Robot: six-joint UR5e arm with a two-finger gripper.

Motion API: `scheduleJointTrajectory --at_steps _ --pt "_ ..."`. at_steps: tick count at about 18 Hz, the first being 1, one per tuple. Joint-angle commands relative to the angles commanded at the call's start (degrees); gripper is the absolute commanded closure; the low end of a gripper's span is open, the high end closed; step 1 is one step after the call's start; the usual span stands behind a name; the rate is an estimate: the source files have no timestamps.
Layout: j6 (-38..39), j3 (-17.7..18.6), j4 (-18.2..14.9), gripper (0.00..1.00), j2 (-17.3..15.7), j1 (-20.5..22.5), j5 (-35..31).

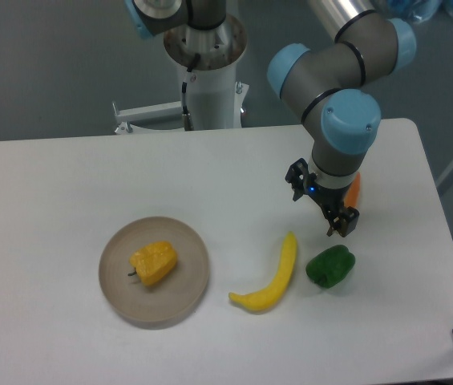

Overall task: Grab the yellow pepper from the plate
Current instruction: 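Move the gripper from beside the green pepper toward the plate, then lower the open gripper around the yellow pepper on the plate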

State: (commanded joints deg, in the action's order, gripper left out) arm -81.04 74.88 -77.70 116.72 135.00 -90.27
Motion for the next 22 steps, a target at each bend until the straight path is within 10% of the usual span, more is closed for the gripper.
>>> scheduleJointTrajectory --at_steps 8,19,22 --pt "1.7 0.4 0.2 0.0 1.1 -1.4 1.3" --pt "24.2 1.4 0.3 0.0 2.2 -16.9 3.9" --pt "27.6 3.2 6.7 0.0 3.3 -19.6 4.0"
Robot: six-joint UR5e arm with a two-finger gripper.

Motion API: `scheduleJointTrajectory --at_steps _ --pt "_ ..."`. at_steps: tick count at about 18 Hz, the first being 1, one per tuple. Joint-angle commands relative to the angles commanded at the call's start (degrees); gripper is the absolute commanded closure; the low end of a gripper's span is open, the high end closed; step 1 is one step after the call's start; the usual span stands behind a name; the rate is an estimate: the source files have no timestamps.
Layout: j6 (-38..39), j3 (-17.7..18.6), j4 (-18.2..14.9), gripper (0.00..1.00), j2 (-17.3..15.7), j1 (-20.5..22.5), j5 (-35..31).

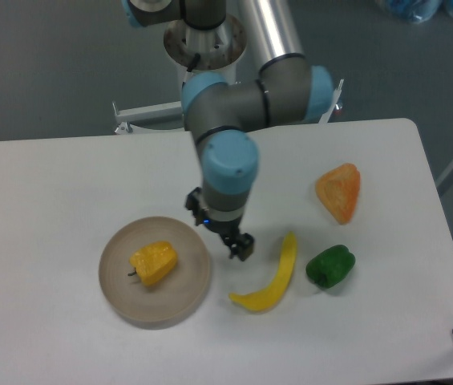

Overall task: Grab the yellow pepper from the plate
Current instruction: 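Lower the open gripper around the yellow pepper on the plate, then close the gripper on the yellow pepper and lift it off the plate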

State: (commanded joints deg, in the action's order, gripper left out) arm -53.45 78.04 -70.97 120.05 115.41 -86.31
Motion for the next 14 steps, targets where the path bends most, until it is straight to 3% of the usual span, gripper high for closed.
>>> scheduleJointTrajectory --at_steps 2,7,14 --pt "1.7 1.8 4.5 0.0 1.5 -2.1 -0.1" --pt "2.3 4.4 4.6 0.0 1.9 -3.8 -0.1" --pt "2.4 4.2 4.6 0.0 2.3 -3.9 -0.1"
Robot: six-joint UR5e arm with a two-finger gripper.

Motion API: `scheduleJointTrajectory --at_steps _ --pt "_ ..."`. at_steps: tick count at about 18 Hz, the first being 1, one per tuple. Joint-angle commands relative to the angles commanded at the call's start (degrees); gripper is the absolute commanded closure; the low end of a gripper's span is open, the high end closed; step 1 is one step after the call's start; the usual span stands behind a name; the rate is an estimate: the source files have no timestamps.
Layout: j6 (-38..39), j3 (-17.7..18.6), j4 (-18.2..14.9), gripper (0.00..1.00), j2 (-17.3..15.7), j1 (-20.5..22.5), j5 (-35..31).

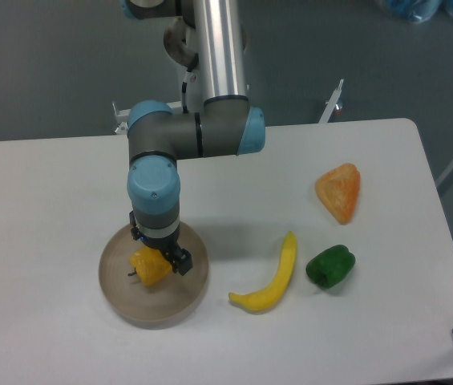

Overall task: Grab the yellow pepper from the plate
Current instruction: 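Close the gripper on the yellow pepper and lift it off the plate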

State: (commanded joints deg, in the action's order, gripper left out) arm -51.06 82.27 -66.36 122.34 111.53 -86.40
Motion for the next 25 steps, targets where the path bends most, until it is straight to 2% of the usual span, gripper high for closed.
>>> scheduleJointTrajectory --at_steps 3,4,7,8,10,12,17,18,22,23,25 --pt "-0.2 -0.5 0.8 0.0 1.1 -0.1 0.1" --pt "-0.2 -0.6 1.8 0.09 1.3 -0.1 0.1" --pt "0.4 -0.7 1.8 0.65 1.1 -0.6 0.2" --pt "0.6 -0.9 1.8 0.71 1.0 -0.6 0.2" --pt "0.6 -2.0 1.8 0.75 0.4 -0.5 0.3" --pt "0.9 -4.3 1.3 0.75 -0.1 0.0 1.9" --pt "0.1 -6.1 1.2 0.75 -3.3 5.4 3.5" --pt "0.0 -6.7 0.0 0.75 -4.0 6.8 3.5" --pt "-5.5 -10.7 -12.0 0.75 -5.6 11.6 3.3" --pt "-8.1 -12.0 -16.0 0.75 -5.6 13.2 3.3" --pt "-12.1 -13.2 -20.3 0.75 -5.9 15.5 2.8"
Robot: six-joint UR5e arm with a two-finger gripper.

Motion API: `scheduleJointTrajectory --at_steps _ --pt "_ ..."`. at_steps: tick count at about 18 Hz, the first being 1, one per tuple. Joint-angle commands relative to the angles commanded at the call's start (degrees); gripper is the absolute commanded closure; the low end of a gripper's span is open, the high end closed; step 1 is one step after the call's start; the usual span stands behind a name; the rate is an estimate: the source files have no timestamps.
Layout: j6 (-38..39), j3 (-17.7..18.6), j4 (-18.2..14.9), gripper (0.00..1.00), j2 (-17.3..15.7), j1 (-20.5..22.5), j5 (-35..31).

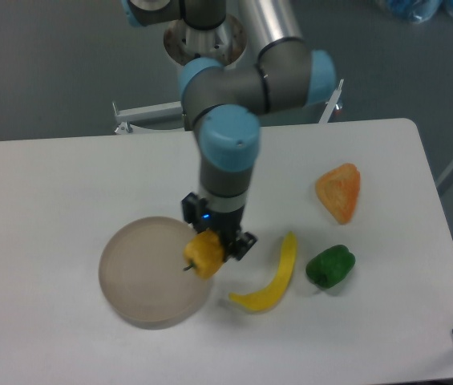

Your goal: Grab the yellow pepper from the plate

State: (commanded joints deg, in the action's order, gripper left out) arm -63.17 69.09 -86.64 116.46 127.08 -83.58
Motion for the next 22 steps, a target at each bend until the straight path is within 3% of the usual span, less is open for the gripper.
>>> scheduleJointTrajectory --at_steps 2,9,12,22 --pt "-4.7 -0.3 -1.9 0.75 -0.4 2.7 -0.3" --pt "-19.1 0.0 -0.8 0.75 1.1 8.8 -1.6" --pt "-20.7 0.2 0.9 0.75 1.8 9.2 -5.2" --pt "-23.9 0.5 3.1 0.73 2.2 9.2 -5.4"
